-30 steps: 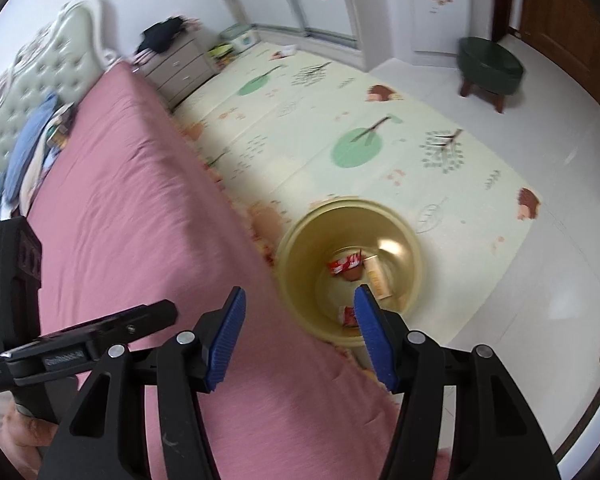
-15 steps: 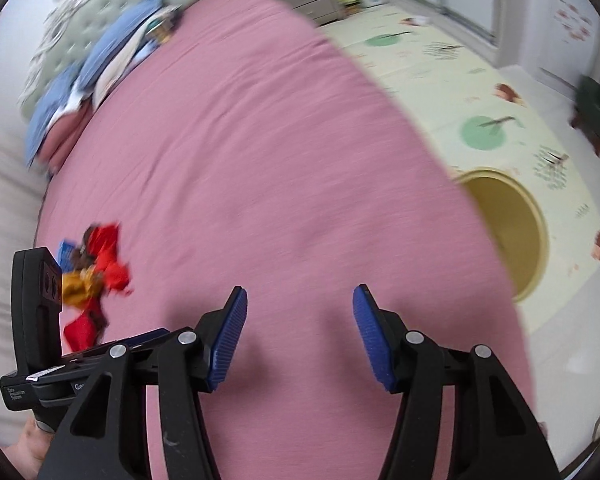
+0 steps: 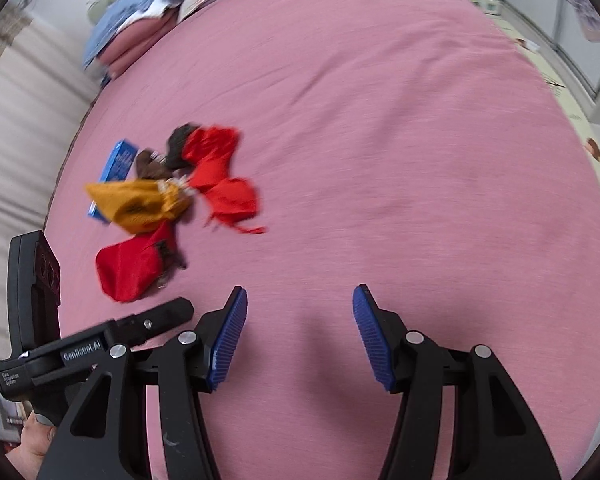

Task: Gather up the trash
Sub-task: 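Move both open tools back toward the red bag and mustard pouch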

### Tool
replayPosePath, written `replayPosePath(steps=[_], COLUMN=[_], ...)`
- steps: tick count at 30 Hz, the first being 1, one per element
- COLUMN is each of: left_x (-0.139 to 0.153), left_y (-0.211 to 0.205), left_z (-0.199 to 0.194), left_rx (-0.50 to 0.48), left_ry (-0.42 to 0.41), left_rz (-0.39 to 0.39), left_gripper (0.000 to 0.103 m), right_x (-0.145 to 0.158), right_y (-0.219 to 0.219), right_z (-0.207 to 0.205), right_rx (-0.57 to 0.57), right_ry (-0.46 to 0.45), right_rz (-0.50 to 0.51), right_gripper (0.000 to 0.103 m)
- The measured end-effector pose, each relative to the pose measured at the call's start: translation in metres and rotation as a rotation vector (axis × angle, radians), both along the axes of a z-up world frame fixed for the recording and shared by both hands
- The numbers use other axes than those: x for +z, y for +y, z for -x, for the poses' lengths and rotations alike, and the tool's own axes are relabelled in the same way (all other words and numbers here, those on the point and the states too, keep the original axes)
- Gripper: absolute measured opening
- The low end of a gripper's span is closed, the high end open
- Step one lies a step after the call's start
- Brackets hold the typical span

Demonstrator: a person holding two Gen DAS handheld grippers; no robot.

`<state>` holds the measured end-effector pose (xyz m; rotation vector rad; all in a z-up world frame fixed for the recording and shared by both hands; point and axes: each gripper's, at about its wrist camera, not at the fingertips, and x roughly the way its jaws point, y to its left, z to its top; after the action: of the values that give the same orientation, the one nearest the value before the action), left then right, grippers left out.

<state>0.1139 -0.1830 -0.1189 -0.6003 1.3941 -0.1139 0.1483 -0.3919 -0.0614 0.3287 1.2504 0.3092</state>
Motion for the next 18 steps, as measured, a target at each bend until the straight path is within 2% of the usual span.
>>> replayPosePath(steps=[4,9,15,18], left_x=[-0.009,-0.03,-0.044,-0.051], left_y=[0.04,0.091,0.114,0.122], left_z=[0.006,0.012,0.007,0.001], left_rx=[0.122,0.344,0.5,0.552], left_ry=[0.023,0.052,0.06,0.068], left_rz=[0.046,0.158,0.252,0.272], left_gripper=[0.079,0.079,0.079,0.079], right_x=[0.001,0.0,-0.006,-0.011], right_y=[0.037,0.07,0.097,0.109], right_z=[-0.008,-0.018,-0.033,-0.041], right_rx=[0.063,0.13,0.184,0.2], right_ry=[0.003,0.006,0.015,0.025], right_rz=[-0.001,-0.004,-0.004,-0.009], right_gripper=[0.055,0.055,0.055,0.055])
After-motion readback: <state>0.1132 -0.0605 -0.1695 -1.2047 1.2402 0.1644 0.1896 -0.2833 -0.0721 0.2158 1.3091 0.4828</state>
